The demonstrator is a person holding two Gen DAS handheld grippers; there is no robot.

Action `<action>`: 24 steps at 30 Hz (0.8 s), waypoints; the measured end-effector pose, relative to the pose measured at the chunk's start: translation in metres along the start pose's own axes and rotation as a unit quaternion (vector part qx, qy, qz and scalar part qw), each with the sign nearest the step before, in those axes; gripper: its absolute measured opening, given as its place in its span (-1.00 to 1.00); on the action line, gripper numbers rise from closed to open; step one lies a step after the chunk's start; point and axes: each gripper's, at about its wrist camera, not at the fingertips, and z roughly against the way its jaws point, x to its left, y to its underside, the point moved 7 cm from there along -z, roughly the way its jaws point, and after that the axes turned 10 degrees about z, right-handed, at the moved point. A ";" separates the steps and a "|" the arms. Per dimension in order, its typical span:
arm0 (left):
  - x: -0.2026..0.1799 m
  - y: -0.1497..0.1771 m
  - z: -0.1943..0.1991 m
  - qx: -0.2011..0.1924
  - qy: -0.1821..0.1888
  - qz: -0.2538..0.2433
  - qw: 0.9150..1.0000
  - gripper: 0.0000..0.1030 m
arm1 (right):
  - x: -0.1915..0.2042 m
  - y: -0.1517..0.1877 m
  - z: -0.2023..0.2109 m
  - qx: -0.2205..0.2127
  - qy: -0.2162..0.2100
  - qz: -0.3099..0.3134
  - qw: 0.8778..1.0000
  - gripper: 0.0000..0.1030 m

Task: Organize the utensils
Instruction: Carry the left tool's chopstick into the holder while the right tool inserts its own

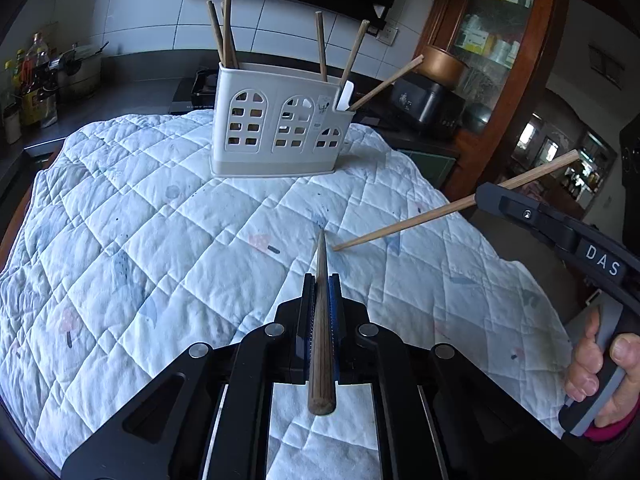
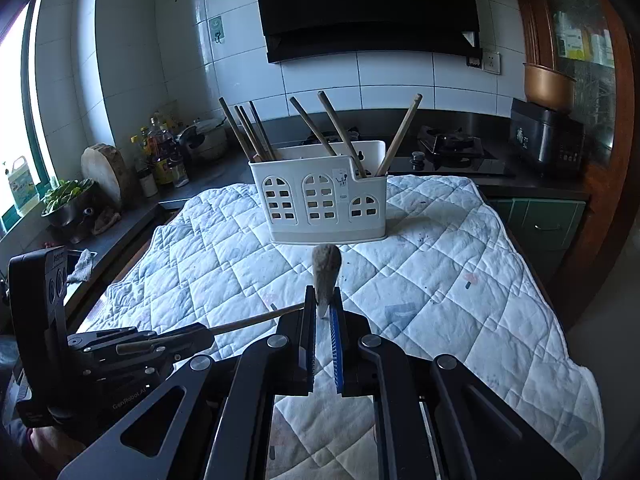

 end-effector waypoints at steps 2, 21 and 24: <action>-0.001 -0.006 -0.001 0.002 0.009 -0.003 1.000 -0.90 | -0.001 -0.007 -0.002 0.005 -0.004 0.007 1.000 -0.87; -0.008 -0.093 -0.004 0.007 0.018 -0.063 0.998 -0.90 | -0.049 -0.134 -0.015 0.022 0.020 0.048 0.998 -0.87; -0.009 -0.110 -0.003 0.002 0.018 -0.066 0.998 -0.90 | -0.057 -0.155 -0.018 0.020 0.029 0.052 0.998 -0.87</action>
